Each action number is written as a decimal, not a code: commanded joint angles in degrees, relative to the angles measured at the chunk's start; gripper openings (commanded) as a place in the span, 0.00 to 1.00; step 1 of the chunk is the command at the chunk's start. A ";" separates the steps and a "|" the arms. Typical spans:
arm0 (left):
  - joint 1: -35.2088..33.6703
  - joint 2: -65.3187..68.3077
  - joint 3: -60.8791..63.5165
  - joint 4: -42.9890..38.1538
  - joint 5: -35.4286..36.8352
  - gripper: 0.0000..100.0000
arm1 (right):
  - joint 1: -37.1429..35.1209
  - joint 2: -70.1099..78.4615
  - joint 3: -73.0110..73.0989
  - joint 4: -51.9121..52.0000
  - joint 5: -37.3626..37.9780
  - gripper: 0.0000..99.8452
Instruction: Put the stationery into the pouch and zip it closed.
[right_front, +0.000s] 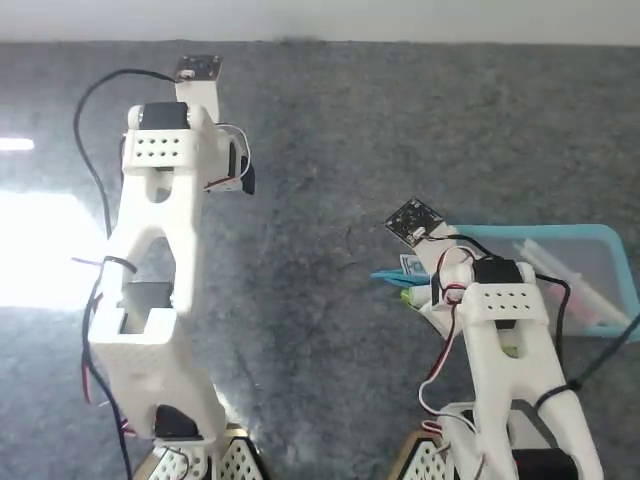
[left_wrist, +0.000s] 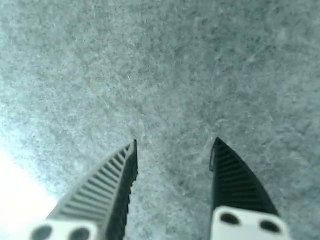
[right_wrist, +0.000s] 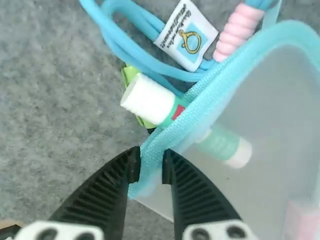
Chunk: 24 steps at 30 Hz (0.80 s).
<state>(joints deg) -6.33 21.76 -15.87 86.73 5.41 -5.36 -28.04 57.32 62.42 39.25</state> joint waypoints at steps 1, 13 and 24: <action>0.09 -0.62 -0.13 -0.88 -0.79 0.22 | 0.48 -1.10 1.93 4.44 0.70 0.01; 0.53 -0.62 -0.04 -0.53 -2.46 0.22 | 3.30 -20.44 -16.62 29.76 3.78 0.01; 5.27 -0.88 3.21 -0.70 -9.23 0.22 | 0.04 -20.44 -21.01 29.14 -2.29 0.12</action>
<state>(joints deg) -2.46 21.76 -12.26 86.73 -2.86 -2.99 -47.47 36.75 95.03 40.75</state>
